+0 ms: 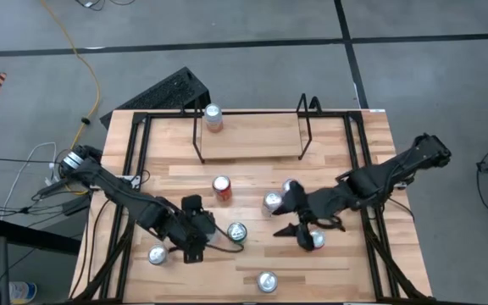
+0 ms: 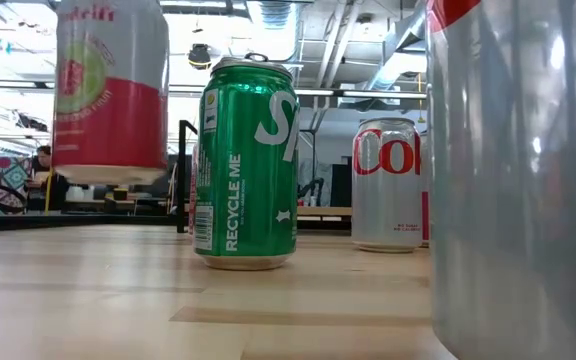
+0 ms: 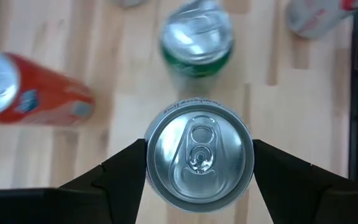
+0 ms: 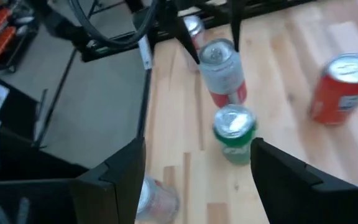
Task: Place canned beverage on shelf
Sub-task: Put the bottom white orange soda can on the shelf aligned with the other white orange soda can
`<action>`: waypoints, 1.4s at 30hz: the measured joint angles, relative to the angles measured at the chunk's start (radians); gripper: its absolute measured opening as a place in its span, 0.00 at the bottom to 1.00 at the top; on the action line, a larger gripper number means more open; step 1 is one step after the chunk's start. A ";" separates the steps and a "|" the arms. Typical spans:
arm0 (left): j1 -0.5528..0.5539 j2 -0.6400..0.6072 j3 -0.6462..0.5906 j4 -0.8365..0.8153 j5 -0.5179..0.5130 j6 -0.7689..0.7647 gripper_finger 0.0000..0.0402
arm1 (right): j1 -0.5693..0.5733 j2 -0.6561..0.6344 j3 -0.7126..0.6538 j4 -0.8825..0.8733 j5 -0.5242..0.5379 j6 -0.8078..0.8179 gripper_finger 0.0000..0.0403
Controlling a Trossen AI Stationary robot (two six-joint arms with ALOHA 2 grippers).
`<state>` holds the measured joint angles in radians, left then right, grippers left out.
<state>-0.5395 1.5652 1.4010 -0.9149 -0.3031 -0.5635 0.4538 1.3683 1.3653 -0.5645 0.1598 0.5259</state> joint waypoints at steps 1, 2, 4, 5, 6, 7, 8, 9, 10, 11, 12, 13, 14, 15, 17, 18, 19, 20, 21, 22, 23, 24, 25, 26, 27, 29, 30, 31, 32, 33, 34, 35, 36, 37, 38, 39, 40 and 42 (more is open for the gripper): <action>0.008 -0.010 0.000 -0.009 0.000 -0.002 0.62 | 0.000 -0.014 -0.001 -0.010 0.006 0.000 0.66; 0.017 -0.022 0.000 -0.014 0.001 -0.006 0.62 | -0.004 -0.029 -0.001 -0.010 0.021 0.000 0.66; 0.042 -0.044 0.000 -0.019 0.000 -0.007 0.62 | -0.006 -0.057 0.000 -0.032 0.058 0.000 0.66; 0.053 -0.056 0.000 -0.020 0.001 -0.005 0.62 | -0.005 -0.069 0.000 -0.049 0.072 -0.001 0.66; 0.066 -0.069 0.000 -0.019 0.001 0.005 0.62 | -0.005 -0.078 0.000 -0.055 0.083 -0.002 0.66; 0.080 -0.079 0.000 -0.018 0.001 0.015 0.62 | -0.005 -0.086 0.000 -0.062 0.092 -0.003 0.66; 0.094 -0.090 0.000 -0.017 0.001 0.024 0.62 | -0.006 -0.094 0.000 -0.076 0.103 -0.003 0.66; 0.109 -0.101 0.000 -0.017 0.001 0.032 0.62 | -0.006 -0.100 0.000 -0.088 0.111 -0.003 0.66; 0.125 -0.112 0.000 -0.019 0.001 0.041 0.62 | -0.006 -0.103 0.000 -0.092 0.116 -0.003 0.66; 0.141 -0.122 0.000 -0.023 0.000 0.048 0.62 | -0.006 -0.108 0.000 -0.094 0.119 -0.003 0.66; 0.157 -0.133 0.000 -0.027 0.000 0.055 0.62 | -0.006 -0.110 0.000 -0.102 0.127 -0.004 0.66; 0.172 -0.144 0.000 -0.034 0.001 0.059 0.62 | -0.006 -0.110 0.000 -0.110 0.131 -0.006 0.66; 0.187 -0.154 0.000 -0.043 0.002 0.065 0.62 | -0.006 -0.110 0.000 -0.113 0.131 -0.011 0.66; 0.203 -0.165 0.000 -0.054 0.003 0.074 0.62 | -0.006 -0.110 0.000 -0.116 0.131 -0.018 0.66; 0.236 -0.188 0.001 -0.079 0.005 0.094 0.62 | -0.006 -0.110 0.000 -0.124 0.131 -0.033 0.66; 0.253 -0.197 0.001 -0.089 0.006 0.106 0.62 | -0.006 -0.108 0.000 -0.124 0.131 -0.038 0.66; 0.270 -0.206 0.002 -0.097 0.008 0.121 0.62 | -0.011 -0.107 0.000 -0.125 0.132 -0.046 0.66; 0.289 -0.212 0.007 -0.106 0.009 0.140 0.62 | -0.015 -0.105 0.000 -0.129 0.131 -0.054 0.66; 0.308 -0.217 0.014 -0.112 0.010 0.169 0.62 | -0.019 -0.105 -0.001 -0.132 0.131 -0.058 0.66; 0.327 -0.220 0.022 -0.118 0.011 0.201 0.62 | -0.026 -0.105 -0.001 -0.131 0.132 -0.060 0.66; 0.348 -0.223 0.032 -0.124 0.010 0.232 0.62 | -0.036 -0.105 -0.001 -0.130 0.133 -0.063 0.66; 0.373 -0.225 0.042 -0.128 0.011 0.259 0.62 | -0.049 -0.105 -0.001 -0.130 0.134 -0.063 0.66; 0.398 -0.226 0.052 -0.128 0.016 0.283 0.62 | -0.063 -0.105 -0.001 -0.129 0.134 -0.062 0.66; 0.426 -0.226 0.063 -0.127 0.025 0.312 0.62 | -0.076 -0.105 -0.001 -0.130 0.135 -0.058 0.66; 0.454 -0.226 0.072 -0.126 0.039 0.342 0.62 | -0.090 -0.105 -0.001 -0.130 0.135 -0.058 0.66; 0.509 -0.226 0.088 -0.127 0.067 0.401 0.62 | -0.116 -0.105 -0.001 -0.130 0.135 -0.058 0.66; 0.537 -0.226 0.093 -0.126 0.080 0.430 0.62 | -0.130 -0.105 -0.001 -0.129 0.135 -0.058 0.66; 0.565 -0.226 0.098 -0.126 0.090 0.457 0.62 | -0.143 -0.105 -0.001 -0.129 0.135 -0.057 0.66; 0.593 -0.226 0.101 -0.126 0.092 0.482 0.62 | -0.157 -0.105 -0.001 -0.130 0.135 -0.056 0.66; 0.620 -0.226 0.103 -0.125 0.093 0.506 0.62 | -0.169 -0.105 -0.001 -0.130 0.135 -0.056 0.66; 0.648 -0.226 0.104 -0.123 0.095 0.531 0.62 | -0.181 -0.105 -0.001 -0.130 0.135 -0.056 0.66; 0.676 -0.226 0.104 -0.120 0.097 0.559 0.62 | -0.193 -0.105 -0.001 -0.129 0.135 -0.056 0.66; 0.704 -0.225 0.104 -0.112 0.098 0.586 0.62 | -0.204 -0.105 -0.001 -0.129 0.135 -0.056 0.66; 0.731 -0.223 0.104 -0.098 0.102 0.612 0.62 | -0.214 -0.105 -0.001 -0.129 0.135 -0.056 0.66; 0.757 -0.219 0.104 -0.077 0.108 0.633 0.62 | -0.223 -0.105 -0.001 -0.130 0.135 -0.056 0.66; 0.782 -0.213 0.104 -0.058 0.117 0.652 0.62 | -0.231 -0.105 -0.001 -0.129 0.135 -0.056 0.66; 0.805 -0.207 0.104 -0.041 0.132 0.670 0.62 | -0.240 -0.105 -0.001 -0.130 0.134 -0.057 0.66; 0.851 -0.195 0.104 -0.015 0.173 0.697 0.62 | -0.253 -0.105 -0.001 -0.131 0.134 -0.057 0.66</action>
<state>0.3120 1.3706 1.5051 -0.9298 -0.1305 0.1335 0.2003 1.2636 1.3647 -0.6955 0.2939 0.4690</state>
